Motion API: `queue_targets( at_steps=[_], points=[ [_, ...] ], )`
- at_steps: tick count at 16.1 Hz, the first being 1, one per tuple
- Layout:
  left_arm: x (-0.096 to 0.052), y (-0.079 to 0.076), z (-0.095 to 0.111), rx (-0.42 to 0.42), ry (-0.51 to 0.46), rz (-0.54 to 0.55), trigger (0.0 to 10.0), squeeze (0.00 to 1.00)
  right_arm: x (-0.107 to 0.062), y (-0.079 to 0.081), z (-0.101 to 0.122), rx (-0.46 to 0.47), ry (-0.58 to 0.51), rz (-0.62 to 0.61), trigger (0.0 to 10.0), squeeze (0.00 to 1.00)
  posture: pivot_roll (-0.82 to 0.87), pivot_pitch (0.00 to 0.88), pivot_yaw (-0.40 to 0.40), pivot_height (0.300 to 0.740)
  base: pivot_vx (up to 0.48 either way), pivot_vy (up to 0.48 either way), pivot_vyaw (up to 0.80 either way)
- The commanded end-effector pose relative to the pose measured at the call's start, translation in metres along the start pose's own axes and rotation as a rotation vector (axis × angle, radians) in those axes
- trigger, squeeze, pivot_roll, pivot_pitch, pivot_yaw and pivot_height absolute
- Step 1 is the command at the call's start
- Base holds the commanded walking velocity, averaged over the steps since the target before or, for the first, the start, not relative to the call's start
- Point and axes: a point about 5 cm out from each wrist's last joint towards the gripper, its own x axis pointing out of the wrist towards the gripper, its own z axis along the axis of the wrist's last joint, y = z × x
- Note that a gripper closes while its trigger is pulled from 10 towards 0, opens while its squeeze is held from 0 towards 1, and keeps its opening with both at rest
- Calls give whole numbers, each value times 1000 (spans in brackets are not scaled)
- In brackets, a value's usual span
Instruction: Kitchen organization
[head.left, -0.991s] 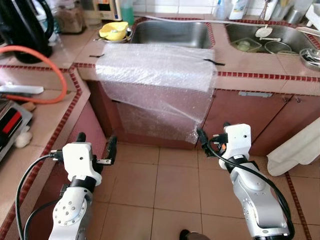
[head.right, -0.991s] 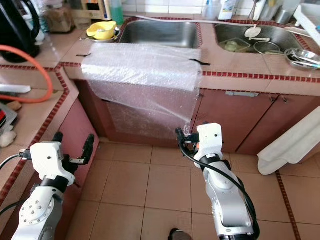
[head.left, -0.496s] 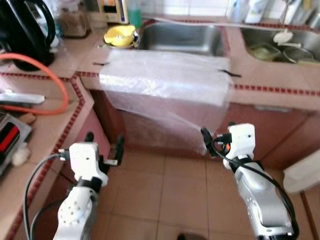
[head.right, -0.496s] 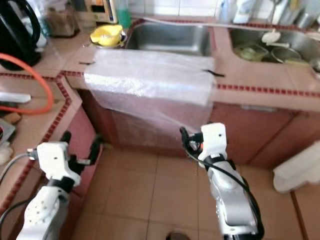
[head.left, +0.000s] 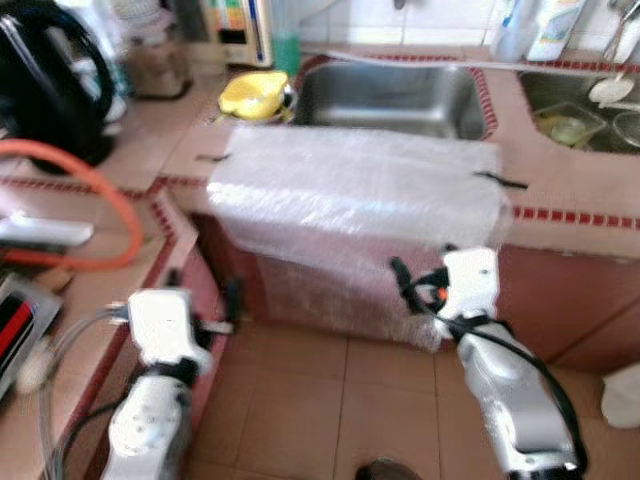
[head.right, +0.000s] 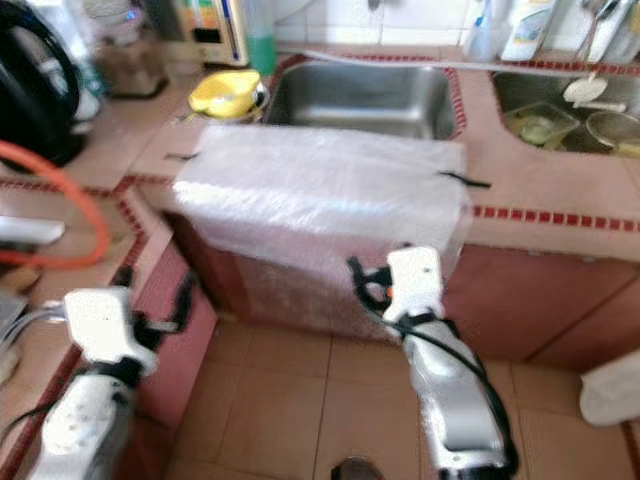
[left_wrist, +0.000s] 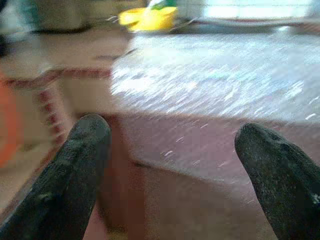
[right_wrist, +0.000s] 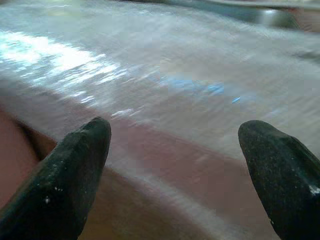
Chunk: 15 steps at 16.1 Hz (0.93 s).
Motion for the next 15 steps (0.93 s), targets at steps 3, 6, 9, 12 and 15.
queue_targets(
  at_steps=[3,6,9,12,15],
  points=[
    [-5,6,-2,27,17,34,10000,0,0,6,3,9,-18,16,10000,0,-103,171,34,740,117,0,-206],
    [-5,4,-1,19,9,26,10000,0,0,5,10,-20,-50,13,10000,0,-104,170,31,740,0,0,0],
    [0,3,10,21,-41,27,10000,0,-7,-3,32,-89,-141,-7,10000,0,-104,171,29,740,0,0,0],
    [7,3,21,19,-81,20,10000,0,-13,-12,52,-155,-213,-52,10000,0,-118,163,35,740,0,0,0],
    [13,0,26,9,-96,-2,10000,0,-15,-17,53,-147,-210,-116,10000,0,-147,160,52,740,0,0,0]
  ],
)
